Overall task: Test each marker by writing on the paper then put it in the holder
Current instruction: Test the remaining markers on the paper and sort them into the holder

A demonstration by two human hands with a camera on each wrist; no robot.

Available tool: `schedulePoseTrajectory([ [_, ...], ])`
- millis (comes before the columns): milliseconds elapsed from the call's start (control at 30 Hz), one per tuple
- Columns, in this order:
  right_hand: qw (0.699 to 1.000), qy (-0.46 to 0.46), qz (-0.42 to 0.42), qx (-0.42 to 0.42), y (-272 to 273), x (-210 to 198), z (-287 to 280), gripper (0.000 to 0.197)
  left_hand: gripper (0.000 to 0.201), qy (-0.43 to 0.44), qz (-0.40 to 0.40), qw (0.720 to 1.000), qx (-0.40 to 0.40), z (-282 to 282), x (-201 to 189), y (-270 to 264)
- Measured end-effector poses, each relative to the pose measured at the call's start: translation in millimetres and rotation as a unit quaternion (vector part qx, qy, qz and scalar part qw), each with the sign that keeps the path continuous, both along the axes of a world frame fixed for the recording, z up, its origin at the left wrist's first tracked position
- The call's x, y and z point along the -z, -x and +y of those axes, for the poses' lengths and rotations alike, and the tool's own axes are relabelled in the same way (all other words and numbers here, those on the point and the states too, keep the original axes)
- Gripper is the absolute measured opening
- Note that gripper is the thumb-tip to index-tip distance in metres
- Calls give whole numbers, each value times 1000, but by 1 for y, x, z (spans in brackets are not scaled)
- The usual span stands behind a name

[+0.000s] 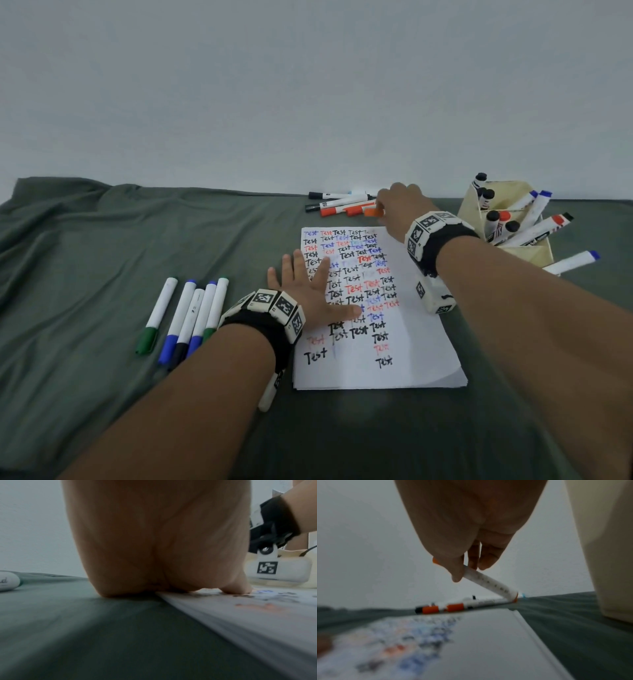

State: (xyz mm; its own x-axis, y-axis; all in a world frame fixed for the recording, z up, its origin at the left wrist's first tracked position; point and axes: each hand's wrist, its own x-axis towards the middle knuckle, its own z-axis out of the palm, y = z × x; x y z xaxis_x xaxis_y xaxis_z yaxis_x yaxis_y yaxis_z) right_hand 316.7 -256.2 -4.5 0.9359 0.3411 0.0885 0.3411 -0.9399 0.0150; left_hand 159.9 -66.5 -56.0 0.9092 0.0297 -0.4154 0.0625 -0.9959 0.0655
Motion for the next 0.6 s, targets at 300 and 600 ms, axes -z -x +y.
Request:
schedulePoseTrajectory([
  [300, 928, -370, 36, 34, 73, -44, -4, 12, 121, -4, 1, 1000, -10, 0, 0, -3],
  [600, 651, -702, 208, 198, 111, 3, -38, 29, 126, -4, 2, 1000, -13, 4, 2, -5],
])
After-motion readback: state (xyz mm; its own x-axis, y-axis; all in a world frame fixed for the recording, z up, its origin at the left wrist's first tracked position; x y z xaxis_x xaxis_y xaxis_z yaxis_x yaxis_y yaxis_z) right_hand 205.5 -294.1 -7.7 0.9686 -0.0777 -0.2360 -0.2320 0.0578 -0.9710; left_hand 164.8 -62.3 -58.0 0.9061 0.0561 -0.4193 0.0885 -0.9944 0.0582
